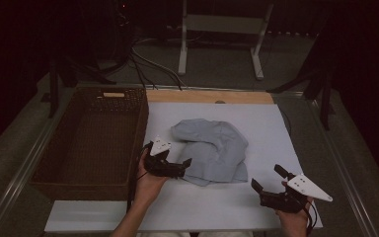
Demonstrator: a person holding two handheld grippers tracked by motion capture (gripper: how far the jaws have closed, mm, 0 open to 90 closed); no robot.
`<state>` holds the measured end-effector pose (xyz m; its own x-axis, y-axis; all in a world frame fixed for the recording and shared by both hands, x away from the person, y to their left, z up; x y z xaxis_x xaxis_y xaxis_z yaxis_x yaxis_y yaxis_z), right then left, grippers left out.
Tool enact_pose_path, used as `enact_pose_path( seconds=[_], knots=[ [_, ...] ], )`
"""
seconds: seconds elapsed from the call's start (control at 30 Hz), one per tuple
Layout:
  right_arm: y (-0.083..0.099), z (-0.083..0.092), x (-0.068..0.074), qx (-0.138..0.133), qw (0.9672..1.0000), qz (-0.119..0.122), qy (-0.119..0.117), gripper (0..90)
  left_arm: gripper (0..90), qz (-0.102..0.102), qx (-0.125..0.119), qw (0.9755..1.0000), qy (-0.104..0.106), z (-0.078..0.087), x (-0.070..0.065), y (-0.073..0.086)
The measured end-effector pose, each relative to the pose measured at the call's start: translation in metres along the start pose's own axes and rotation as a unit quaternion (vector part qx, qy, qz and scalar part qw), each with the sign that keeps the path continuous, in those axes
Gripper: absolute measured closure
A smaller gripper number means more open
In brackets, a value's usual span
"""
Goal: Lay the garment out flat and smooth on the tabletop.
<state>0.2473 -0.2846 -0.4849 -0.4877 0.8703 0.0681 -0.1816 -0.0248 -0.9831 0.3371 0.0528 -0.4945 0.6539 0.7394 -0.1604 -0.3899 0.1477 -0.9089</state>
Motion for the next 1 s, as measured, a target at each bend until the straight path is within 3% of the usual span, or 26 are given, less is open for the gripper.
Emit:
enact_pose_path(
  seconds=[0.27, 0.43, 0.53, 0.63, 0.8, 1.0],
  knots=[
    [0.0, -0.002, 0.002, 0.003, 1.0, 0.006, -0.001, 2.3, 4.7, -0.011, 0.005, 0.9999, -0.001, 0.001, 0.0, 0.005],
    [-0.001, -0.005, 0.003, 0.014, 0.9999, 0.001, -0.004, 2.4, 4.7, -0.004, -0.004, 1.0, 0.002, 0.003, -0.001, 0.004],
    [-0.006, -0.007, 0.003, 0.016, 0.9998, -0.005, -0.008, 2.4, 4.7, -0.008, -0.003, 1.0, 0.003, 0.004, -0.002, 0.005],
    [-0.014, -0.01, 0.004, 0.019, 0.9997, 0.006, -0.012, 4.9, 4.7, -0.007, -0.004, 1.0, 0.004, 0.003, -0.002, 0.005],
    [-0.017, -0.021, -0.002, 0.036, 0.9992, 0.008, -0.016, 7.2, 4.7, -0.005, -0.01, 0.9999, 0.006, 0.006, -0.002, 0.003],
    [-0.009, -0.034, -0.005, 0.067, 0.9974, 0.01, -0.027, 16.1, 4.7, -0.007, -0.015, 0.9998, 0.008, 0.009, -0.004, 0.001]
  ],
)
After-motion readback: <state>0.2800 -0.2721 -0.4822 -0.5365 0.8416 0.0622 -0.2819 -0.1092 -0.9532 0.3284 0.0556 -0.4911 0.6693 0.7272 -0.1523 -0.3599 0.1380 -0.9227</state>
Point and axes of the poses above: each handheld gripper's, and its own axes: z roughly backward along the jaws, y roughly out of its underside, x roughly to its left, the point moved 4 cm from there along -z, roughly forward along the jaws, and after that the axes turned 7 degrees about -x, right-handed, at the moved point
